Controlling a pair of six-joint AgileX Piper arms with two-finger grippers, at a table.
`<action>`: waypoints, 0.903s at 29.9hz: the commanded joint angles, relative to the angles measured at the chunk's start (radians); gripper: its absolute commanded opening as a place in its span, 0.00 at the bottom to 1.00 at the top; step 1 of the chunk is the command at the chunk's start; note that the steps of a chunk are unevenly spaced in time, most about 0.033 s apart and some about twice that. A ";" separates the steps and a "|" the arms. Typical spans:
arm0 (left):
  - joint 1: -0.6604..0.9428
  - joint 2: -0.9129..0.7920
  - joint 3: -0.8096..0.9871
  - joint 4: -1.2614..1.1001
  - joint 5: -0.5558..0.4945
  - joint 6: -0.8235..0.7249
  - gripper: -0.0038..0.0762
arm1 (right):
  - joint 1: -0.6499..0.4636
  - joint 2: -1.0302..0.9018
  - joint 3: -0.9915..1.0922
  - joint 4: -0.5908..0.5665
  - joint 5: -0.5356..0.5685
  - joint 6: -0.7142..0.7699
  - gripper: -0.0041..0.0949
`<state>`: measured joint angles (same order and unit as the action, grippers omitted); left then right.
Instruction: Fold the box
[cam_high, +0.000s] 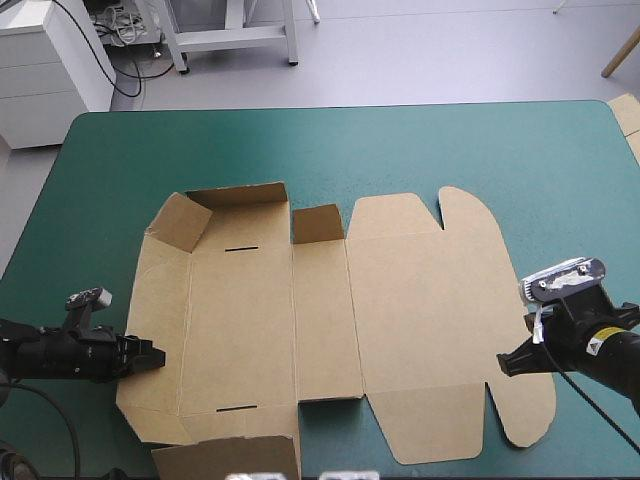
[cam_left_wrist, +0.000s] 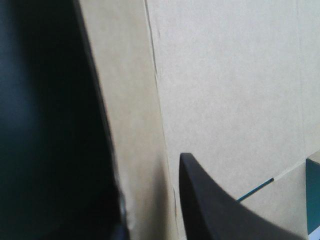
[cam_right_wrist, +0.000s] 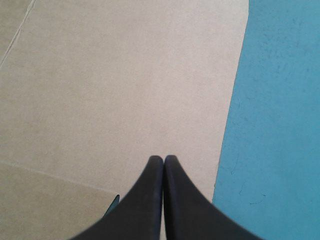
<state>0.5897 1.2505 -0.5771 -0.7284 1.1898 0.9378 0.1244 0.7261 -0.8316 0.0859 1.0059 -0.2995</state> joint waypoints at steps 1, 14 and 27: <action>-0.006 -0.016 -0.019 -0.046 0.073 -0.014 0.17 | -0.009 -0.003 -0.025 0.007 -0.046 -0.007 0.02; -0.021 -0.016 -0.021 -0.098 0.090 0.030 0.04 | -0.009 -0.003 -0.025 0.007 -0.046 -0.007 0.02; -0.327 -0.017 -0.251 -0.024 -0.057 -0.047 0.04 | -0.009 -0.004 -0.027 0.007 -0.048 -0.007 0.02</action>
<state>0.3227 1.2531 -0.7170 -0.7388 1.1409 0.9215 0.1244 0.7261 -0.8316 0.0859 1.0059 -0.2995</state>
